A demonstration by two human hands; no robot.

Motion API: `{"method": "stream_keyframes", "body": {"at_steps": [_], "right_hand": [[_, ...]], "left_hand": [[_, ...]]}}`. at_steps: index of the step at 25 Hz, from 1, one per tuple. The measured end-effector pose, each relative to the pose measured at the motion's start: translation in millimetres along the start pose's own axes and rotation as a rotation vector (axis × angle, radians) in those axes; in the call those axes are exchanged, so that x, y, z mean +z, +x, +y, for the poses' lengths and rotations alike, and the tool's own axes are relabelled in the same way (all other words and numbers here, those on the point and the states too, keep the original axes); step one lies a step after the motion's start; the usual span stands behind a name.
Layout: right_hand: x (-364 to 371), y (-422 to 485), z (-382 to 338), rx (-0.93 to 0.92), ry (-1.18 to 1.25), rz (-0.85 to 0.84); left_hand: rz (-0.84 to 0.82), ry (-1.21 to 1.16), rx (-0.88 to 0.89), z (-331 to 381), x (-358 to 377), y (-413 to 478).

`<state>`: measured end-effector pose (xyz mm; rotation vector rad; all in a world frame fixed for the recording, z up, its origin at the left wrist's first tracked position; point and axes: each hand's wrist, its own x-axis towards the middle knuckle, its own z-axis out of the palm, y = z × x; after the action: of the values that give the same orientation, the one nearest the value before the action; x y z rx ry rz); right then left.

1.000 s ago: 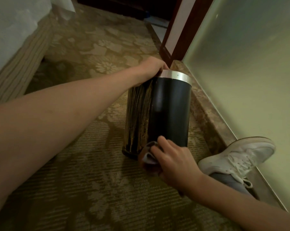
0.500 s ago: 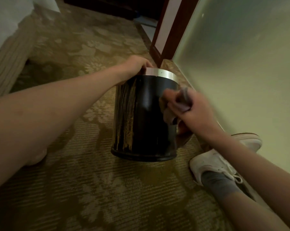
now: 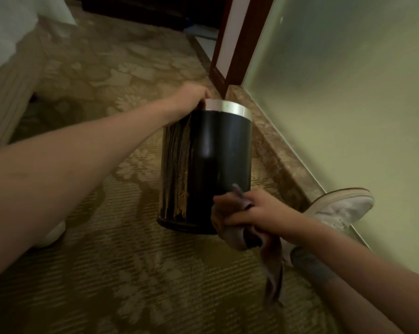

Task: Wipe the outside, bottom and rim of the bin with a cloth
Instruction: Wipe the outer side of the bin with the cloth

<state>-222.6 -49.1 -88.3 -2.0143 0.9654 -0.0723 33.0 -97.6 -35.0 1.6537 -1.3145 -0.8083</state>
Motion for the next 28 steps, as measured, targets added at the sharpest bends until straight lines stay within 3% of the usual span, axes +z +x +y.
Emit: {"method": "stream_keyframes", "body": {"at_steps": [2,4,7,10,13,15,17,21,24,28], "right_hand": [[-29,1,-23,0.105,0.449,0.019],[-54,6,-47,0.033,0.575,0.173],[-74,26,-66,-0.102,0.322,0.346],[-65,49,-57,-0.193,0.033,0.404],[-47,61,-32,-0.432,-0.392,0.65],[-31,59,-16,-0.492,-0.728,0.788],[-8,53,-7,-0.533,-0.819,0.861],[24,41,6,-0.559,-0.754,0.782],[42,16,25,-0.584,-0.732,0.641],[48,-16,36,-0.487,-0.649,0.383]], "left_hand": [[-0.047,0.06,0.004,6,-5,0],[-0.107,0.077,0.024,9,-8,-3],[-0.144,0.085,0.059,9,-7,-2],[-0.144,0.124,0.104,10,-1,1],[-0.156,0.115,0.13,9,1,5],[-0.171,0.105,0.126,9,0,6],[-0.181,0.122,0.095,8,-2,6],[-0.156,0.105,0.041,7,-7,4],[-0.14,0.092,0.045,7,-8,0],[-0.178,0.151,0.11,19,6,-4]]}}
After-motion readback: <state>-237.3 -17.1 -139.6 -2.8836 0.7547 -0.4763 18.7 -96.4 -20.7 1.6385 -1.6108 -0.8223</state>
